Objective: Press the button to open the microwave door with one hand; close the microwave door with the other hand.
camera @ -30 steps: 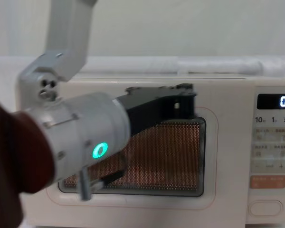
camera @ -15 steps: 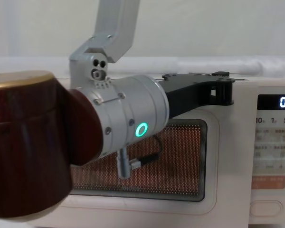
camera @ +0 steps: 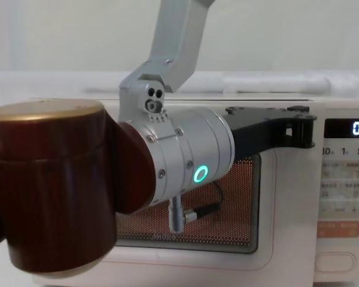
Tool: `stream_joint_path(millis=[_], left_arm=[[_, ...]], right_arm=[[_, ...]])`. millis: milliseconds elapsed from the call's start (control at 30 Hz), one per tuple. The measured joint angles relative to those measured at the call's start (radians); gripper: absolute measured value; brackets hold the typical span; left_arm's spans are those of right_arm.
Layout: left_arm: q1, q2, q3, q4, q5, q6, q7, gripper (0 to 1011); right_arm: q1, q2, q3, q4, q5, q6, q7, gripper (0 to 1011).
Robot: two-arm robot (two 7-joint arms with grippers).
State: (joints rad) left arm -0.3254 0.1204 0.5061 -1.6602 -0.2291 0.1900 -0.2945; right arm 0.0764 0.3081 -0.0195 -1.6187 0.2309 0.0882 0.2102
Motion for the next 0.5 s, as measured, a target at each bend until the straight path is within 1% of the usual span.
stream_joint_path(millis=[300, 500], left_arm=[[-0.023, -0.003, 0.013, 0.037, 0.015, 0.006, -0.002, 0], [-0.04, -0.007, 0.013, 0.066, 0.029, 0.006, 0.0, 0]], right_arm=[[0.0, 0.0, 0.0, 0.0, 0.0, 0.0, 0.0, 1002], [0.0, 0.0, 0.0, 0.0, 0.0, 0.0, 0.0, 1002]])
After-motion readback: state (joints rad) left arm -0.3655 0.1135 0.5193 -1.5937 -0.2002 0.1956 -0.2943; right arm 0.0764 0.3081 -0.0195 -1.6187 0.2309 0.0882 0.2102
